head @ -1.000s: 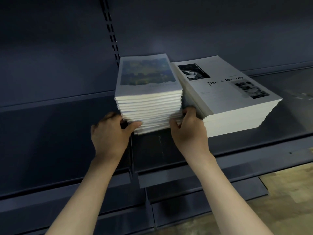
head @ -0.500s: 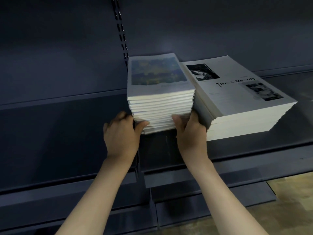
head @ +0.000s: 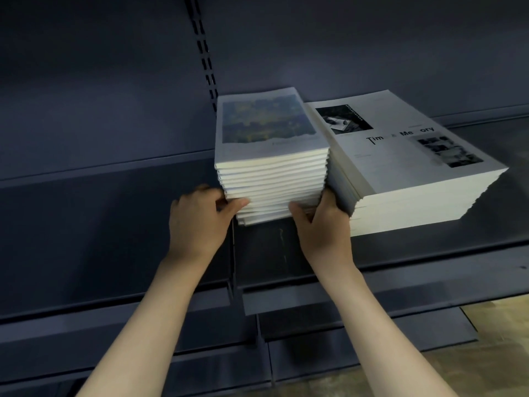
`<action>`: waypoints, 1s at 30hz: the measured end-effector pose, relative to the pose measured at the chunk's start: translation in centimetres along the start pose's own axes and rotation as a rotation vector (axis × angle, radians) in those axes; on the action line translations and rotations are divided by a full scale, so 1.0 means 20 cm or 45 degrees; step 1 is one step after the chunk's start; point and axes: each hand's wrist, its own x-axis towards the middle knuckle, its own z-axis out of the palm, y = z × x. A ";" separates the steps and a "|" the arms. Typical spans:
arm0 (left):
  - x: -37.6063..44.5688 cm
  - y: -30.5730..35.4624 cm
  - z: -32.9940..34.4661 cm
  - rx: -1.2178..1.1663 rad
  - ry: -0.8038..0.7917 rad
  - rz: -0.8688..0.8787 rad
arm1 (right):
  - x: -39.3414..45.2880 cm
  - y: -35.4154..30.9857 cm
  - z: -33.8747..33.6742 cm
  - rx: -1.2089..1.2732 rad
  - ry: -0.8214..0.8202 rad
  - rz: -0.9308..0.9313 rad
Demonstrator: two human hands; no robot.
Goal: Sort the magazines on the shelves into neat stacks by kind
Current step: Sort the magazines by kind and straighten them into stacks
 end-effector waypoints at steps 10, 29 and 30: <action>-0.07 0.03 0.07 0.352 0.102 -0.040 | -0.03 -0.03 -0.03 -0.278 0.040 -0.016; -0.07 0.02 0.11 0.256 0.252 -0.025 | 0.04 -0.08 -0.04 -0.411 0.001 -0.032; -0.07 0.02 0.11 0.225 0.252 -0.044 | 0.05 -0.08 -0.05 -0.388 -0.007 -0.032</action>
